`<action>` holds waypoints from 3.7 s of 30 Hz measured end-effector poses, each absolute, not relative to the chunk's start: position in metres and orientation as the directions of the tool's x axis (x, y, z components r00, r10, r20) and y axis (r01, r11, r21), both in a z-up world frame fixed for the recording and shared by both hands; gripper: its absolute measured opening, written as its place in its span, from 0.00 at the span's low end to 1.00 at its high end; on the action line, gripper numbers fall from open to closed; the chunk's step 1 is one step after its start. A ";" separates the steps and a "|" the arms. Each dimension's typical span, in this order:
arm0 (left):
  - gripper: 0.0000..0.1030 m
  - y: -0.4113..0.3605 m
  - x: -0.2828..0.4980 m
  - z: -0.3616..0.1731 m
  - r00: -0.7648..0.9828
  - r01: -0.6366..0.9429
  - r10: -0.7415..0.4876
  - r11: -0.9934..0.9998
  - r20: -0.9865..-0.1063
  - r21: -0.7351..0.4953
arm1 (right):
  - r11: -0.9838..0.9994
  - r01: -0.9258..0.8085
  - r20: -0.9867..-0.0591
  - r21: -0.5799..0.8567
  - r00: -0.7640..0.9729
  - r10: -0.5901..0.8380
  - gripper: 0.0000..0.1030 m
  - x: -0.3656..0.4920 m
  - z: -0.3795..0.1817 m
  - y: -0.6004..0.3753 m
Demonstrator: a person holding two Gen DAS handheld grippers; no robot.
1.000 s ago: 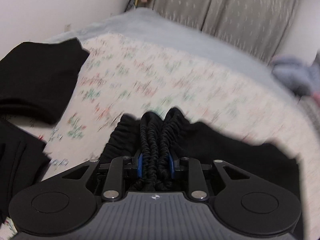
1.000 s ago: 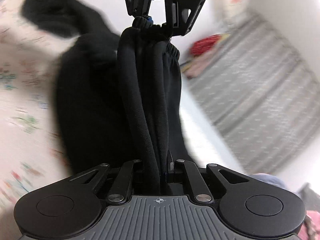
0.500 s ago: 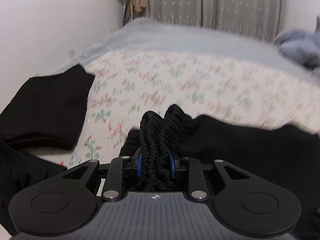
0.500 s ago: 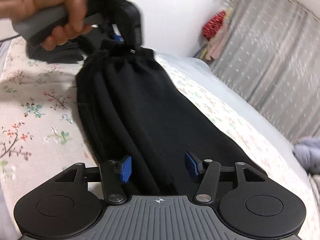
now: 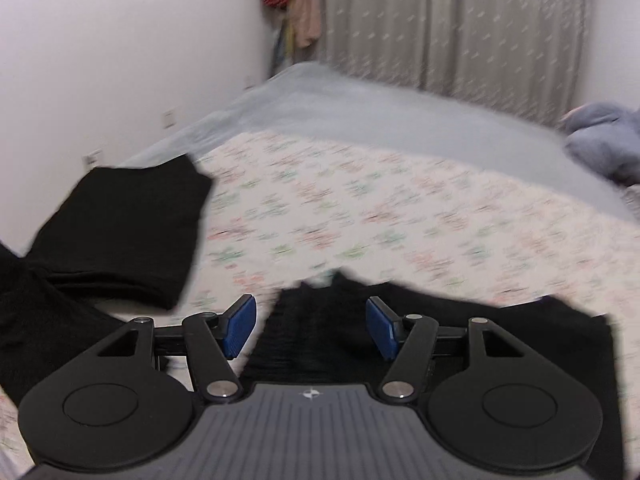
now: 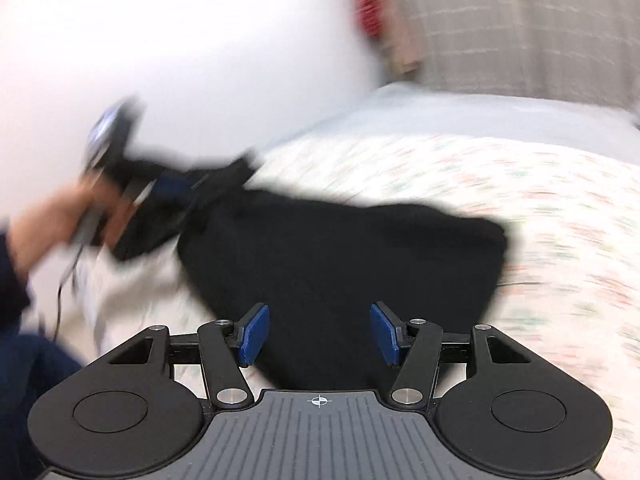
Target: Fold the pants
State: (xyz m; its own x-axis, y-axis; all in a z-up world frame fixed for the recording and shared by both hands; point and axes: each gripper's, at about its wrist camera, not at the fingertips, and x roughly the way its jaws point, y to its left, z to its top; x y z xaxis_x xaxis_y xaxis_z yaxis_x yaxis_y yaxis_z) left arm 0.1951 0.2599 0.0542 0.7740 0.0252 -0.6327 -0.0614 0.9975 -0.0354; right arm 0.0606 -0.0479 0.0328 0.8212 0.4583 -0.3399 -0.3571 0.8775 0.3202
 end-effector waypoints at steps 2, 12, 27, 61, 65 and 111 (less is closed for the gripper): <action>0.71 0.228 0.189 0.057 0.772 0.033 -0.064 0.998 -0.632 -0.061 | 0.892 -0.283 -0.349 0.353 0.845 0.406 0.38 0.065 0.033 -0.072; 0.71 0.071 0.177 -0.038 0.537 0.327 -0.174 0.945 -0.826 0.013 | 0.948 -0.290 -0.536 0.131 0.783 0.314 0.16 0.060 -0.031 -0.010; 0.86 0.007 0.185 -0.026 0.531 0.392 -0.311 0.915 -0.789 -0.096 | 0.951 -0.187 -0.461 0.248 0.841 0.285 0.20 0.028 -0.042 -0.015; 0.97 -0.047 0.206 -0.021 0.669 0.346 -0.132 0.926 -0.732 0.148 | 0.919 -0.198 -0.417 0.340 0.844 0.337 0.19 0.023 -0.050 -0.041; 0.98 -0.019 0.195 -0.024 0.678 0.318 -0.144 0.942 -0.721 0.111 | 0.920 -0.184 -0.431 0.347 0.840 0.331 0.21 0.019 -0.043 -0.042; 0.99 0.091 0.164 -0.045 0.583 0.142 -0.264 0.964 -0.768 -0.224 | 0.446 0.102 -0.302 0.889 0.863 0.405 0.52 0.044 -0.080 -0.091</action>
State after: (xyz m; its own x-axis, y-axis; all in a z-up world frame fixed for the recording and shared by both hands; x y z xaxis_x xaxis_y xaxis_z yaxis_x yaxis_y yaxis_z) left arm 0.1644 0.0905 -0.0450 0.5831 -0.2644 -0.7682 0.1423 0.9642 -0.2239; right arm 0.0441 -0.0912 -0.0799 0.8626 0.4054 -0.3025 0.1021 0.4461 0.8891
